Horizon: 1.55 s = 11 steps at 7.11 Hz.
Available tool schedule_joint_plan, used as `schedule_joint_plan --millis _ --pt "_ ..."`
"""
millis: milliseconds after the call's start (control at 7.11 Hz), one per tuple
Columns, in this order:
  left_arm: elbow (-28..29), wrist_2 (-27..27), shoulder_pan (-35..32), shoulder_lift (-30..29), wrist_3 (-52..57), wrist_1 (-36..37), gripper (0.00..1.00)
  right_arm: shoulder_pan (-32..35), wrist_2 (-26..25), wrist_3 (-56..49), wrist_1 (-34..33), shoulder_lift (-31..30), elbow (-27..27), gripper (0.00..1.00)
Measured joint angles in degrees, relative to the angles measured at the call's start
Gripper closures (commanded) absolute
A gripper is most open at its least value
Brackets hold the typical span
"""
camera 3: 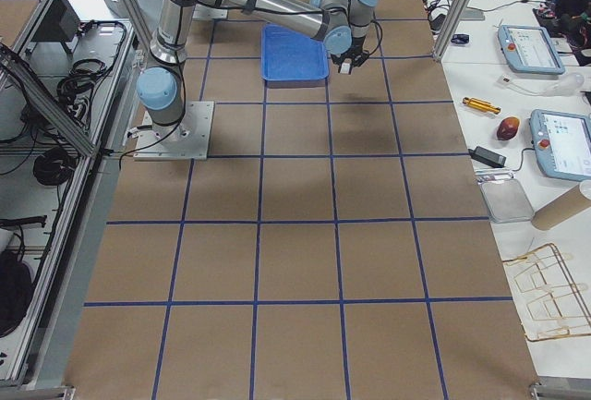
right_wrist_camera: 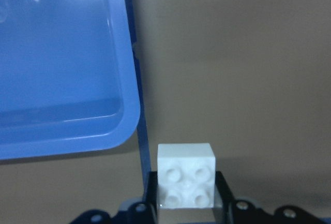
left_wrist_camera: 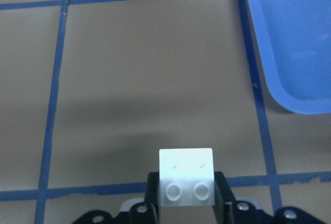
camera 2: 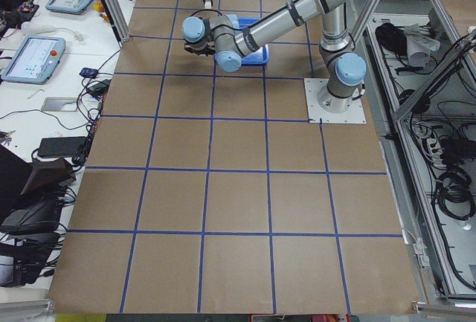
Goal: Assemble white blocks and place on blue tray
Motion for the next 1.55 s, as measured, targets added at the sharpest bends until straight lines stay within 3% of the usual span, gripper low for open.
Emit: schedule_joint_plan --millis 563,1126,1548 --pt "-10.0 -0.6 0.0 7.4 -0.1 0.1 1.00 6.2 1.2 4.0 -2.8 -1.7 6.3 1.00" --pt "-11.0 2.5 0.8 9.0 0.4 0.0 1.00 12.0 1.8 9.6 -8.7 -2.7 12.4 1.00" --pt "-11.0 2.3 1.0 9.1 0.7 0.0 1.00 14.6 2.2 13.7 -10.7 -2.4 13.4 1.00"
